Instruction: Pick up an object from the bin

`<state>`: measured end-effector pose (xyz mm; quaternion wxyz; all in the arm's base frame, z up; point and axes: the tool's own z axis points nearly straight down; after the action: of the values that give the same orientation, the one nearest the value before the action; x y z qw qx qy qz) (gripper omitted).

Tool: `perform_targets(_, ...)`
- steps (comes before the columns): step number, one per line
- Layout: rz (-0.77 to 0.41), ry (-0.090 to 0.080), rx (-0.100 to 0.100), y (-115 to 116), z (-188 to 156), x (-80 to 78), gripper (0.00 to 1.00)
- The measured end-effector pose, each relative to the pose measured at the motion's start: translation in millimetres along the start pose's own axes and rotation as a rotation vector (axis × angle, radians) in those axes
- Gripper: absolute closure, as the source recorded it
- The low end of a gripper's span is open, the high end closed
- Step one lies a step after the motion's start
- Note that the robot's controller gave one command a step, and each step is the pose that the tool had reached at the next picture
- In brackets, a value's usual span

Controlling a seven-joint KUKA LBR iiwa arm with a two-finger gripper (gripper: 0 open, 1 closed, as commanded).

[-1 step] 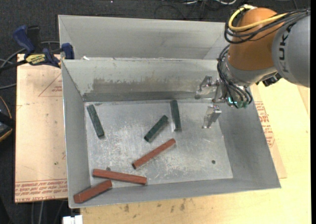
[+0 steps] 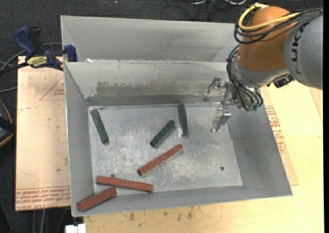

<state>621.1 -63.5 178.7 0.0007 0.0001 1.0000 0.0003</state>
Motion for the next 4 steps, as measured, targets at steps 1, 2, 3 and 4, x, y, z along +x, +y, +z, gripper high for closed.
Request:
perform_targets(1, -0.131, -0.003, 0.001, 28.2, 38.1, 1.1, 0.0)
perform_targets(2, -0.189, 0.001, -0.001, 87.5, 51.5, 5.7, 0.0)
perform_targets(3, -0.363, -0.002, -0.001, 100.4, 40.8, 9.8, 0.0)
perform_targets(4, -0.471, -0.004, 0.0, 126.8, 101.7, -5.6, 0.0)
